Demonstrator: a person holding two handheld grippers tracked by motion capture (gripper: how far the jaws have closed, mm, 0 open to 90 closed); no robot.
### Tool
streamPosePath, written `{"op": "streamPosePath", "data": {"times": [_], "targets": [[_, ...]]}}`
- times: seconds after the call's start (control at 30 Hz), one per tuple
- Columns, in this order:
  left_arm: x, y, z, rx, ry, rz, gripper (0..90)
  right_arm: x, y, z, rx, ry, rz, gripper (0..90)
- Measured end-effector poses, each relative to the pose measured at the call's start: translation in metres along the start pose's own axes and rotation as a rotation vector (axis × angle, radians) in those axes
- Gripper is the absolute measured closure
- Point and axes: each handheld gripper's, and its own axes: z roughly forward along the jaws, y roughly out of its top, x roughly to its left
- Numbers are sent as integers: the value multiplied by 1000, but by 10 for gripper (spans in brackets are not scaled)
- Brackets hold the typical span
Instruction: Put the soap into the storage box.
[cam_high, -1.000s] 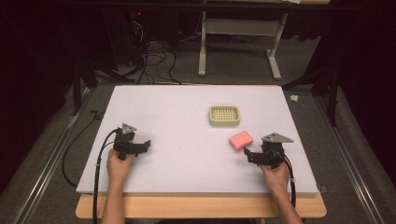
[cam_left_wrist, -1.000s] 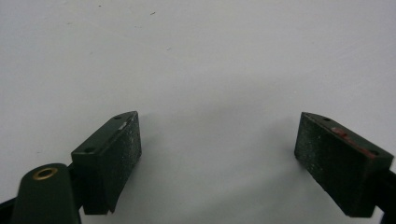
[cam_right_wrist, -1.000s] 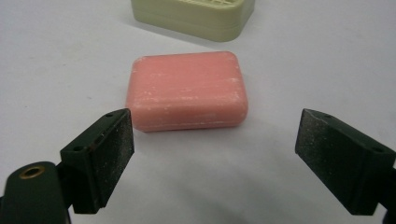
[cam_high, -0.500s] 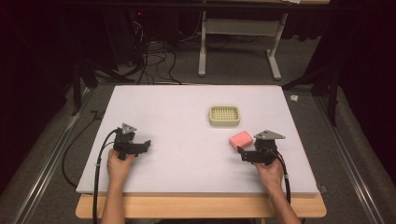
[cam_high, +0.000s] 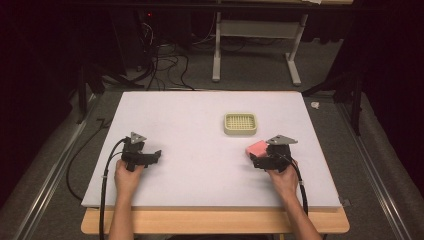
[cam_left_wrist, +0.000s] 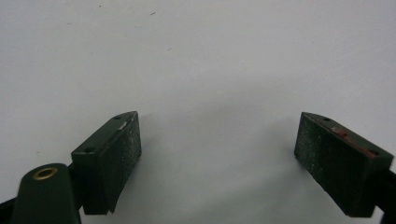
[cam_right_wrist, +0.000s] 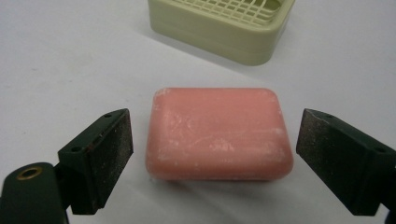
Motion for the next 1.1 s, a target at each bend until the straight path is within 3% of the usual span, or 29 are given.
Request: {"op": "streamPosePath", "data": {"times": [0.4,0.53,1.1], "targets": [[0,0,0,0,0,0,151,-2,-4,19,43,-3,15,116],[0,0,0,0,0,0,152,1,-5,27,79,-26,7,128],[0,0,0,0,0,0,152,1,-5,26,81,-41,14,138]]}}
